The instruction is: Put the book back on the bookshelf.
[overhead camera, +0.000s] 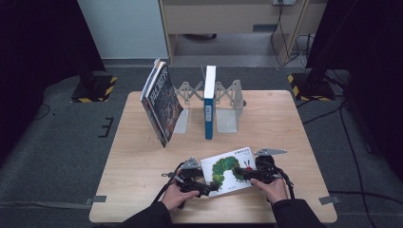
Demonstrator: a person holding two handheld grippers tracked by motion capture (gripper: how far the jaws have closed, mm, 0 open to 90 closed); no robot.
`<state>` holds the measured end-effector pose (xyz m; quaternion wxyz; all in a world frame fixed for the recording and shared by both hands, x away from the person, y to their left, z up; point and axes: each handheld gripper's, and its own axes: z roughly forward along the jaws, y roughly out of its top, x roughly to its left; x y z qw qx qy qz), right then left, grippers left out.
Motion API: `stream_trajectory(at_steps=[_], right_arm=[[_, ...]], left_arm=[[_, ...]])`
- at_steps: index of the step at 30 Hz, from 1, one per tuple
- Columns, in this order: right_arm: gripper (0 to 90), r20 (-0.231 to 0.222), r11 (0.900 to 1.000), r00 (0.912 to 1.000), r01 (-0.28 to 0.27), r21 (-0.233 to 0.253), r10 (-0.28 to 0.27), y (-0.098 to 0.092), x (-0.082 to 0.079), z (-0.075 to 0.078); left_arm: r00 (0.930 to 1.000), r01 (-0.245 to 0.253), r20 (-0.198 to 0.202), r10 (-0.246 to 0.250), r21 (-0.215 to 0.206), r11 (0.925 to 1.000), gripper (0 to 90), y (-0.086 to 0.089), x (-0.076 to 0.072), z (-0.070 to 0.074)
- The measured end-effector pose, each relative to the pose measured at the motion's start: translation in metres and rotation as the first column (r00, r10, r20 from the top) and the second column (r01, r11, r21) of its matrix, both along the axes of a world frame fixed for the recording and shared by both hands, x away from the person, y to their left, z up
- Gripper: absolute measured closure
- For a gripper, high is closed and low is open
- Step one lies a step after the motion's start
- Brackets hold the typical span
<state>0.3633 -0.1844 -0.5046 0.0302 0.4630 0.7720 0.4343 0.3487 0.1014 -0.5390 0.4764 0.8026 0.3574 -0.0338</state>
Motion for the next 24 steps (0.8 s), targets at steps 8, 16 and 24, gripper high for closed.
stream_trajectory(at_steps=[8,16,24], right_arm=[[40.4,0.014,0.999,0.9991,-0.04,0.004,0.04,0.005,-0.001,0.0],[40.1,0.013,0.997,0.9975,-0.07,0.014,0.07,0.011,-0.003,-0.001],[40.7,-0.009,0.993,0.9932,-0.116,0.036,0.116,0.016,-0.005,-0.002]], left_arm=[[0.9998,-0.017,-0.007,0.017,-0.009,0.9998,11.0,0.002,0.002,0.0],[0.9996,-0.024,-0.018,0.023,-0.025,0.9994,11.3,0.005,0.004,-0.001],[0.999,-0.036,-0.026,0.035,-0.036,0.9987,10.1,0.007,0.005,-0.001]])
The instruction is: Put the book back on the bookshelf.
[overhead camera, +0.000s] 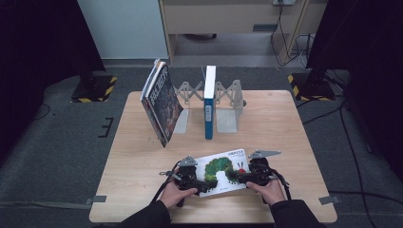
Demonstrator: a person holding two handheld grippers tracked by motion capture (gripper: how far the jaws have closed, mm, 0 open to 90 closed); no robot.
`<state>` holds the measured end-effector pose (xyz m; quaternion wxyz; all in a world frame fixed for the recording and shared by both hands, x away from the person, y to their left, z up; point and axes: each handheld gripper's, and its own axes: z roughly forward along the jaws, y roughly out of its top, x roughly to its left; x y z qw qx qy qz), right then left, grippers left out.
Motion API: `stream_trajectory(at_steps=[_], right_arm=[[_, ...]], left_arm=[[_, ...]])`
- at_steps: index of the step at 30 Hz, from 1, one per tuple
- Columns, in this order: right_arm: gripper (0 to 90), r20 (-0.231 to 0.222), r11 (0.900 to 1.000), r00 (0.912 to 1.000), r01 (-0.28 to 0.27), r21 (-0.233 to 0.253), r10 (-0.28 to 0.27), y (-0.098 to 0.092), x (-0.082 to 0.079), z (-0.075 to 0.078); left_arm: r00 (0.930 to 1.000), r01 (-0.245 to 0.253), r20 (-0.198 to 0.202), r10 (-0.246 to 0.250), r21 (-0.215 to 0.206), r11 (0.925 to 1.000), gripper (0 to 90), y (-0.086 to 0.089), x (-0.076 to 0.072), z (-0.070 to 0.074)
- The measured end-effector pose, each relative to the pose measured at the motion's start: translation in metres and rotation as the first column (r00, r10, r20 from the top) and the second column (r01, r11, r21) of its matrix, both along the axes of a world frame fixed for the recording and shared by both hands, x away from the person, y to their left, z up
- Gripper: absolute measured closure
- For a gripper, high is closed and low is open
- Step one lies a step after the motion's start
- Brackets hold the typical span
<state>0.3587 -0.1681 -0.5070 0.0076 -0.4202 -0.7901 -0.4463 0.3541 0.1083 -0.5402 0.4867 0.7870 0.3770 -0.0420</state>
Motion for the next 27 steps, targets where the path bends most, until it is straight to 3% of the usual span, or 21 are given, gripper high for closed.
stream_trajectory(at_steps=[4,9,13,20,27], right_arm=[[40.8,0.005,1.0,1.0,0.002,-0.012,-0.002,0.003,0.0,0.0],[38.5,0.012,1.0,0.9999,0.002,-0.015,-0.002,0.002,-0.001,0.002],[31.1,0.013,0.999,0.9993,0.036,-0.003,-0.036,-0.002,0.001,0.004],[25.1,0.056,0.992,0.9924,0.112,-0.054,-0.109,-0.011,0.003,0.005],[24.7,0.011,0.982,0.9884,0.152,-0.11,-0.152,-0.015,0.006,-0.003]], left_arm=[[0.9997,-0.022,-0.008,0.022,-0.012,0.9997,14.1,0.002,0.0,-0.001],[0.9993,-0.037,0.002,0.037,0.005,0.9993,19.5,0.003,-0.001,0.0],[0.9991,-0.041,0.006,0.041,0.014,0.999,22.7,0.003,-0.001,0.0],[0.9987,-0.05,0.009,0.05,0.018,0.9986,27.5,0.004,-0.001,0.0],[0.9987,-0.052,0.0,0.052,0.008,0.9986,28.9,0.005,-0.001,0.0]])
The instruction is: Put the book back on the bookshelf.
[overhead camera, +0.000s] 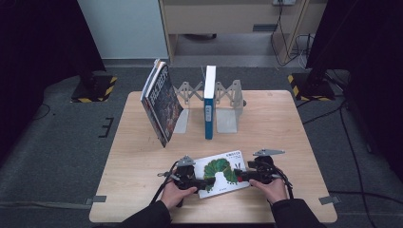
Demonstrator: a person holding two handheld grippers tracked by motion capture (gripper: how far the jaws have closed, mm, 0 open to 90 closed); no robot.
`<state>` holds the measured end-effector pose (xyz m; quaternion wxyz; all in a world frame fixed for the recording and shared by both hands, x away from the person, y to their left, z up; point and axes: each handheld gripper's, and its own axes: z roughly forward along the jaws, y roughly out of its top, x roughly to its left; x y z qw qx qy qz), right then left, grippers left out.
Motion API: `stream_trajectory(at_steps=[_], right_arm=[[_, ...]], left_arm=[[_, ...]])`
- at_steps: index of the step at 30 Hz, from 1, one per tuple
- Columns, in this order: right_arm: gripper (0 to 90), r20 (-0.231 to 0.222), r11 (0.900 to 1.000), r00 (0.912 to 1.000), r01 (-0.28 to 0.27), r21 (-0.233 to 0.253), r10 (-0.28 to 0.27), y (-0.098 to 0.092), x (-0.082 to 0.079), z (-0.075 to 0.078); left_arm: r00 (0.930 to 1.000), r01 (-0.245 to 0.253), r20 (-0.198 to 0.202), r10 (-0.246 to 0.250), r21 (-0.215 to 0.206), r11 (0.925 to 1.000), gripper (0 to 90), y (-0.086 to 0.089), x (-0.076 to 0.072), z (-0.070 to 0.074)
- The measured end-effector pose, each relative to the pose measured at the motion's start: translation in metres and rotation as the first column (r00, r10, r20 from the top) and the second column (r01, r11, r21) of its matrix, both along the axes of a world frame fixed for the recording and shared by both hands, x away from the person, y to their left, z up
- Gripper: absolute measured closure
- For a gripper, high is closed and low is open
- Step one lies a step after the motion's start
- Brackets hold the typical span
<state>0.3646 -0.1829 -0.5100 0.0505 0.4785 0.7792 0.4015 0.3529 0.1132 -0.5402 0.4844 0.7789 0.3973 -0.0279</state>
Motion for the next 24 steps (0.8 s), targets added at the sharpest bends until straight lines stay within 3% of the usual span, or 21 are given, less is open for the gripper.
stream_trajectory(at_steps=[6,9,11,17,19,24], right_arm=[[27.3,-0.044,0.999,0.9984,-0.034,0.01,0.034,0.006,-0.001,-0.004],[26.5,-0.029,0.999,0.9986,-0.043,0.008,0.043,0.007,-0.001,-0.004],[27.4,-0.035,0.999,0.9988,-0.033,0.036,0.034,0.005,-0.001,-0.003],[29.2,0.014,0.998,0.9996,-0.023,0.055,0.023,0.002,-0.001,0.001],[30.7,0.046,0.997,0.9988,-0.016,0.071,0.013,0.0,-0.001,0.003],[31.3,0.077,0.996,0.9971,-0.01,0.09,0.004,-0.002,-0.001,0.006]], left_arm=[[0.9998,0.007,-0.02,-0.007,-0.016,0.9999,33.4,0.0,-0.001,0.002],[0.9997,0.013,-0.02,-0.014,-0.021,0.9997,37.4,0.0,-0.003,0.005],[0.9996,0.016,-0.023,-0.016,-0.028,0.9995,40.7,0.0,-0.003,0.008],[0.9994,0.031,-0.014,-0.032,-0.053,0.9981,51.2,0.001,-0.005,0.016],[0.9992,0.039,0.007,-0.039,-0.054,0.9977,56.1,0.001,-0.006,0.02],[0.9969,0.059,0.054,-0.057,-0.034,0.9977,60.6,-0.002,-0.009,0.026]])
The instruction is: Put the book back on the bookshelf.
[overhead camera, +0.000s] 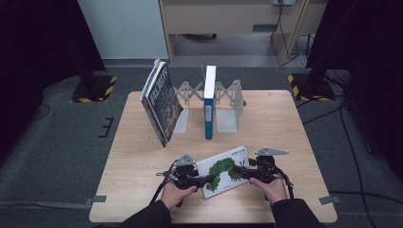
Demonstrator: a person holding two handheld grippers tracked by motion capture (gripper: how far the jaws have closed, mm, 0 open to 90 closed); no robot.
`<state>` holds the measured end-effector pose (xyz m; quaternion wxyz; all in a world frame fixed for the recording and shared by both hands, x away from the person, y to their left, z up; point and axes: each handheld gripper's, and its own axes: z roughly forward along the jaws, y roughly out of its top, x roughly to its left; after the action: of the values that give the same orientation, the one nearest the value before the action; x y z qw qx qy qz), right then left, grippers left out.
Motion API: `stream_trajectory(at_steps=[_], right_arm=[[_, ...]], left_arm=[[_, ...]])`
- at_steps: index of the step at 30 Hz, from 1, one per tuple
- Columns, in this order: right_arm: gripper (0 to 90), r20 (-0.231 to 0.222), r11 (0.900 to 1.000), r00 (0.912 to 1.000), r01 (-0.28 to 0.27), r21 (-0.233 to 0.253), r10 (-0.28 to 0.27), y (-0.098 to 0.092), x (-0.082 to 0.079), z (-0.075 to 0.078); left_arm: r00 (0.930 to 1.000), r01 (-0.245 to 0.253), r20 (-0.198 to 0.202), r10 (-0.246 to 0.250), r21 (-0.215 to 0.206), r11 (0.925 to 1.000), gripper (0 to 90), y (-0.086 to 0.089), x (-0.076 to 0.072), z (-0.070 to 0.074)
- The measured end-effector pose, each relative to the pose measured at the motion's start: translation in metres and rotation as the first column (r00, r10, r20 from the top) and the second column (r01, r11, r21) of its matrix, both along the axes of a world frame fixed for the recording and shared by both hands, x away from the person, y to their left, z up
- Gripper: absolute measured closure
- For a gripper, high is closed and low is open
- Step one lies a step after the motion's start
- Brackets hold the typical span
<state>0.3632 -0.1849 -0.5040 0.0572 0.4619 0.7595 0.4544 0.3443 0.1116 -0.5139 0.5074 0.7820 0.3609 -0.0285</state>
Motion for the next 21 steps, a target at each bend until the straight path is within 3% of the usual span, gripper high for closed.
stream_trajectory(at_steps=[6,9,14,21], right_arm=[[25.3,-0.048,1.0,0.9985,-0.025,-0.011,0.025,0.002,0.0,-0.004],[26.1,-0.035,0.999,0.9989,-0.031,-0.022,0.03,0.003,-0.001,-0.004],[25.8,-0.018,0.999,0.9991,-0.039,-0.023,0.038,0.004,-0.001,-0.004],[23.9,-0.013,0.999,0.9985,-0.053,0.003,0.053,0.001,-0.001,-0.002]], left_arm=[[0.9999,0.007,0.008,-0.007,-0.003,1.0,61.2,0.0,-0.001,0.0],[0.9995,0.006,0.032,-0.006,0.0,1.0,59.8,-0.001,-0.003,-0.003],[0.9979,0.064,0.011,-0.064,0.051,0.9966,57.9,-0.012,-0.01,-0.013],[0.9974,0.071,-0.011,-0.071,0.046,0.9964,69.0,-0.011,-0.01,-0.008]])
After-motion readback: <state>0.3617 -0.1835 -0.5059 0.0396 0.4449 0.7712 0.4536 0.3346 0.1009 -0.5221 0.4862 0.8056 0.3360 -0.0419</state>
